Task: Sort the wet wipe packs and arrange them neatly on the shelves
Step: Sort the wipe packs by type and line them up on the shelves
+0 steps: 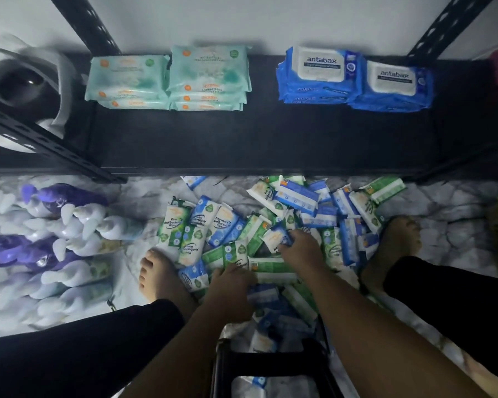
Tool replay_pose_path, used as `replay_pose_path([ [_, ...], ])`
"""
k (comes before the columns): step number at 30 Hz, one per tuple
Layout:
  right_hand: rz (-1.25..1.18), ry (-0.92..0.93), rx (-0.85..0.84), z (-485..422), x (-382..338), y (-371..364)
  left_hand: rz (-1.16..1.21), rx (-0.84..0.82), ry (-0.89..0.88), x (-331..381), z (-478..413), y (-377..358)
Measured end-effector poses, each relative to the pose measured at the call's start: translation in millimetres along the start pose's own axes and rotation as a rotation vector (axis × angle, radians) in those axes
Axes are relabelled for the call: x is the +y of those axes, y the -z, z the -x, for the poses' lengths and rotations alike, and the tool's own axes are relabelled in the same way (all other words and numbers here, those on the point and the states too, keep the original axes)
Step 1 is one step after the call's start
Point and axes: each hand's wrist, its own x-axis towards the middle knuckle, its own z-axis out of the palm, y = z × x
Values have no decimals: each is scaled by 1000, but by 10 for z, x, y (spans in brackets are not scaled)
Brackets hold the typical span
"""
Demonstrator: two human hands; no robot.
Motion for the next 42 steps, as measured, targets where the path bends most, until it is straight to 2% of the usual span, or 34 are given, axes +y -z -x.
replay_pose_path([
  [5, -17, -12, -42, -38, -54, 93, 155, -139, 24, -56, -66, 162],
  [11, -156, 19, 110, 119, -59, 422, 499, -263, 108, -31, 44, 538],
  [14, -256, 43, 181, 240, -64, 658, 551, -229, 183, 27, 131, 703],
  [15, -273, 44, 195, 302, -60, 746, 671, -205, 260, 66, 129, 714],
  [18, -378, 56, 226, 521, -43, 995, 856, -138, 297, 270, 205, 904],
  [21, -430, 65, 274, 704, 10, 1177, 823, -21, 207, 408, 306, 1086],
  [24, -595, 32, 294, 835, 105, 1308, 930, -40, 149, 467, 289, 1204],
  [28, -795, 4, 309, 994, 193, 1493, 691, 132, 65, 629, 330, 1440],
  [35, -1129, -48, 385, 1080, 232, 1632, 1195, 408, 44, 797, 242, 1569],
  [37, -1215, -50, 410, 1068, 216, 1669, 1273, 478, 52, 901, 263, 1614],
  [40, -1282, -44, 429, 979, 202, 1679, 1254, 426, 26, 991, 231, 1671],
  [42, -1315, -31, 433, 890, 194, 1691, 1278, 299, 49, 1017, 145, 1721],
])
